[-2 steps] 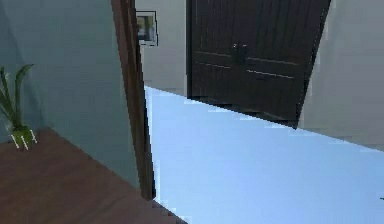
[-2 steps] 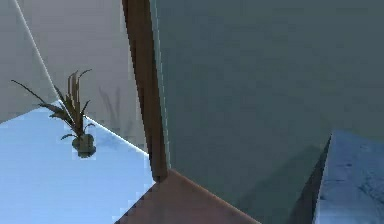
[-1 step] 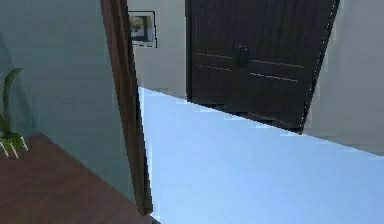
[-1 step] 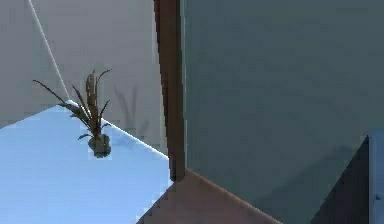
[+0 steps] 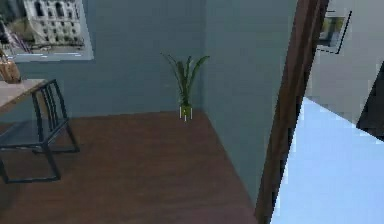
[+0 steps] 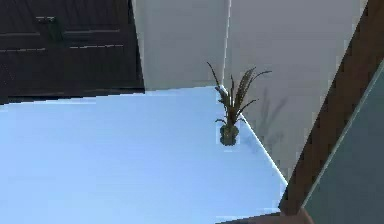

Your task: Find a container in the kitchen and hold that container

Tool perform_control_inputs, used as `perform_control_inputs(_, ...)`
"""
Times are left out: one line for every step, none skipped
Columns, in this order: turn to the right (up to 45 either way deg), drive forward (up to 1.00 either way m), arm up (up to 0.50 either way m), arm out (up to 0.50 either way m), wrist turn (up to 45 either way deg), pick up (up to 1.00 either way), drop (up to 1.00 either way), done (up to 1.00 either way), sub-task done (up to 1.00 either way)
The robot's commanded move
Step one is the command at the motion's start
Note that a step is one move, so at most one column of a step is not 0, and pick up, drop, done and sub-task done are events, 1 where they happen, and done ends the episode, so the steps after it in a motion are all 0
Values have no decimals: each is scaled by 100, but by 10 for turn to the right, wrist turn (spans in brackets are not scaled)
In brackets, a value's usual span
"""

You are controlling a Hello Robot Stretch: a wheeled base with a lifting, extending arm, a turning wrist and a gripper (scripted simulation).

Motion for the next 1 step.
perform_control_inputs(-300,0,0,0,0,0,0,0,0)
